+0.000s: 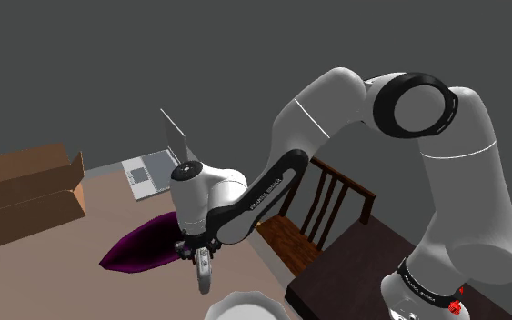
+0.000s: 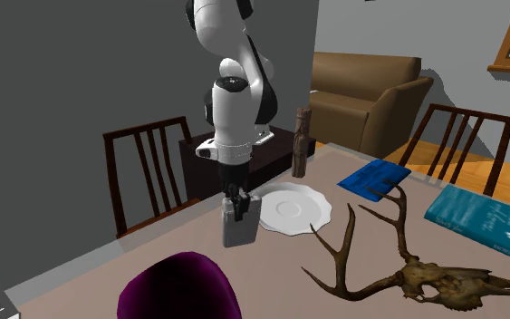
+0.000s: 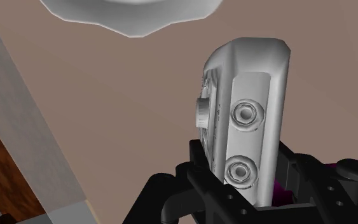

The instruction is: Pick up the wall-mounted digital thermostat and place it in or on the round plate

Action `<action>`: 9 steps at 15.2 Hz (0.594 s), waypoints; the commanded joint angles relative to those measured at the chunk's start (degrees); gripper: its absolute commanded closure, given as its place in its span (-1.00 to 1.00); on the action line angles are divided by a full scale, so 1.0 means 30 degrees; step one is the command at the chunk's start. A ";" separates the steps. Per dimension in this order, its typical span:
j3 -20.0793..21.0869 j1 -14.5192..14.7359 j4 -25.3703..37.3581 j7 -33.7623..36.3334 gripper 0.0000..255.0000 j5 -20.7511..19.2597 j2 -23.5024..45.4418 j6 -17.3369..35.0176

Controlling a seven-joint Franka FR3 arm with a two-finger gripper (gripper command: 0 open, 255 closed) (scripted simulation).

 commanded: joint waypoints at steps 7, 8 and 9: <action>0.0731 -0.0532 0.0005 -0.0625 1.00 0.0943 -0.1469 -0.1366; 0.0815 -0.0593 0.0018 -0.0702 1.00 0.1062 -0.1646 -0.1540; 0.0897 -0.0653 0.0036 -0.0778 1.00 0.1180 -0.1820 -0.1715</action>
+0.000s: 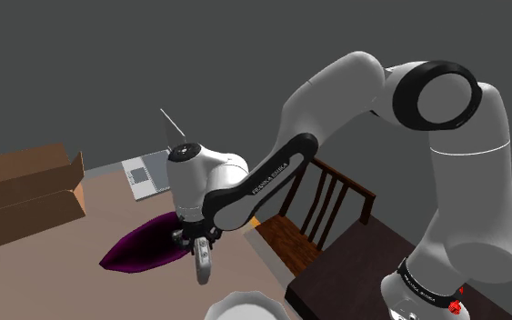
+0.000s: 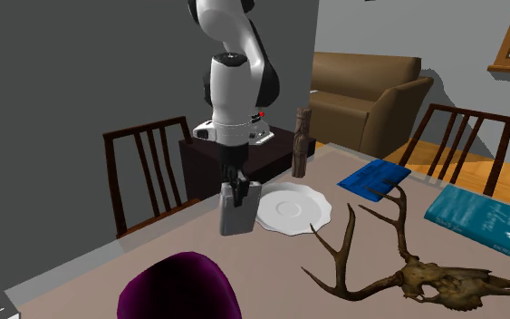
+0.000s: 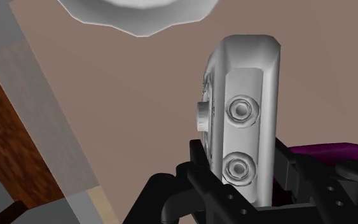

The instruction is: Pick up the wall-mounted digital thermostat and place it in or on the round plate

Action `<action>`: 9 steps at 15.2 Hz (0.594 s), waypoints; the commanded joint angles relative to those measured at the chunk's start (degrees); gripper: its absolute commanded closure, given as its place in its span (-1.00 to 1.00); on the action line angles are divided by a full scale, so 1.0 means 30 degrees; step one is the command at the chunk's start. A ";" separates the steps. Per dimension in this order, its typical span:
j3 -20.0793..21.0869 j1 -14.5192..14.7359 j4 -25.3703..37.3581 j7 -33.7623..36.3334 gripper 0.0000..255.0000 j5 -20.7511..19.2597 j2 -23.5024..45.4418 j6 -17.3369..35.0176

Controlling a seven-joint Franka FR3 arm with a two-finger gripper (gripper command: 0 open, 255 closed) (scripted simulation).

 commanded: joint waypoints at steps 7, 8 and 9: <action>0.0886 -0.0347 -0.1190 -0.0033 1.00 0.1079 -0.2060 -0.0686; 0.1116 -0.0363 -0.1868 0.0157 1.00 0.1303 -0.2602 -0.0505; 0.1349 -0.0367 -0.2522 0.0333 1.00 0.1550 -0.3143 -0.0336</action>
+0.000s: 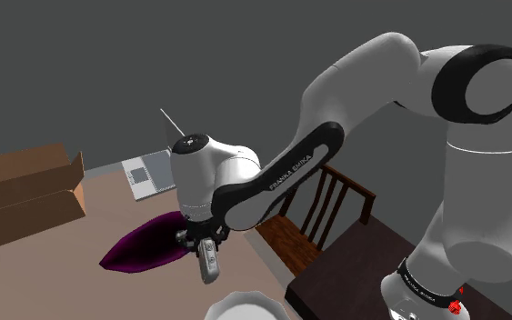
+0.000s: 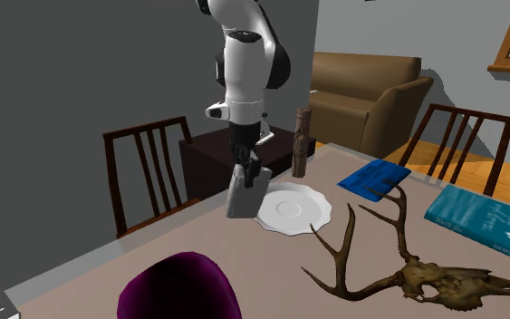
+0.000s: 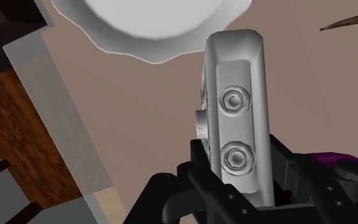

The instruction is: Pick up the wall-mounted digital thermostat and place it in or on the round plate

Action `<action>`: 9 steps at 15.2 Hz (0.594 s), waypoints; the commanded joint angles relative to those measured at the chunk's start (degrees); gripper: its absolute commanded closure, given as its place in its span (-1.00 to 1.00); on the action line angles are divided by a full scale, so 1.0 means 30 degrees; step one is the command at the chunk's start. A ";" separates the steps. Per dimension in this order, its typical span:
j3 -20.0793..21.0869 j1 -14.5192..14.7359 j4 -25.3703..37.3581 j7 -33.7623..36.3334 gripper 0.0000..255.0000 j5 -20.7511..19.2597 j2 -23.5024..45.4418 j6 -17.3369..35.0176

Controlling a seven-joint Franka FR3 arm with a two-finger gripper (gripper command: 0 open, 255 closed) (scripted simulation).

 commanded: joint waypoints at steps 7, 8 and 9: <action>0.2005 0.0240 -0.4581 0.1121 1.00 0.2570 -0.4241 0.1008; 0.2271 0.0327 -0.5058 0.1200 1.00 0.3013 -0.4786 0.1062; 0.2536 0.0431 -0.5513 0.1268 1.00 0.3480 -0.5334 0.1098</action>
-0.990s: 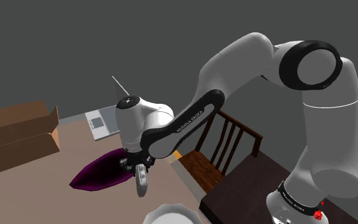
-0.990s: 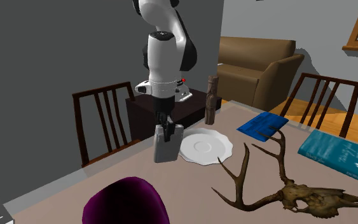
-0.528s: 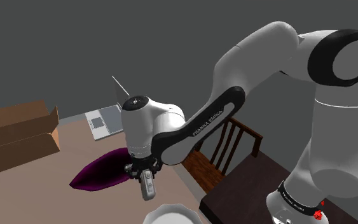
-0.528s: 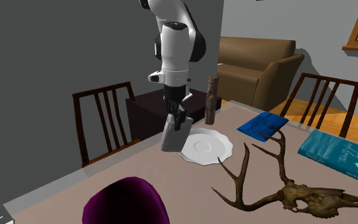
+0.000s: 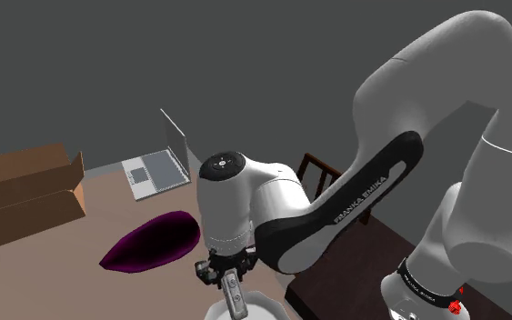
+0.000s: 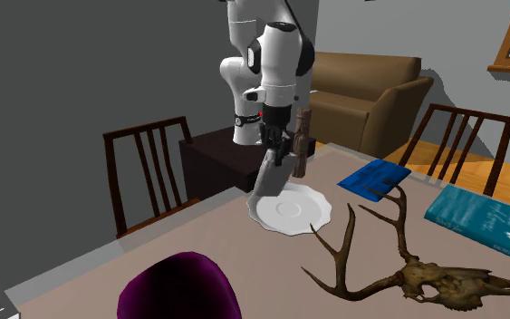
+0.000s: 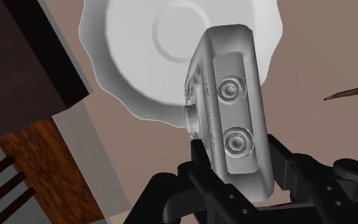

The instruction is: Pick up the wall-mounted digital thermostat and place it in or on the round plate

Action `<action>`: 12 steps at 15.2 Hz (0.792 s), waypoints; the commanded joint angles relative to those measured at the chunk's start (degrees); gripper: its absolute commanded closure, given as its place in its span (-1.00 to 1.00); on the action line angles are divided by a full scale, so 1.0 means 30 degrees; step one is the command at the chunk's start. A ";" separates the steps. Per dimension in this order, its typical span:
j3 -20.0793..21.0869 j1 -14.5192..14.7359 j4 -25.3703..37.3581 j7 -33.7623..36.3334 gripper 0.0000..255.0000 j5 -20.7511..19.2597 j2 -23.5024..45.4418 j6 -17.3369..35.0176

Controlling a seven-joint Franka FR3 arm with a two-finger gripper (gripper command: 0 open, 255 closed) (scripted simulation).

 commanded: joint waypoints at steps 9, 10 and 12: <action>0.1320 0.0850 -0.2557 0.1066 1.00 0.1757 -0.2020 0.1023; 0.1298 0.0860 -0.2619 0.1281 1.00 0.1463 -0.1746 0.1276; 0.1219 0.0903 -0.2727 0.1736 1.00 0.0838 -0.1186 0.1771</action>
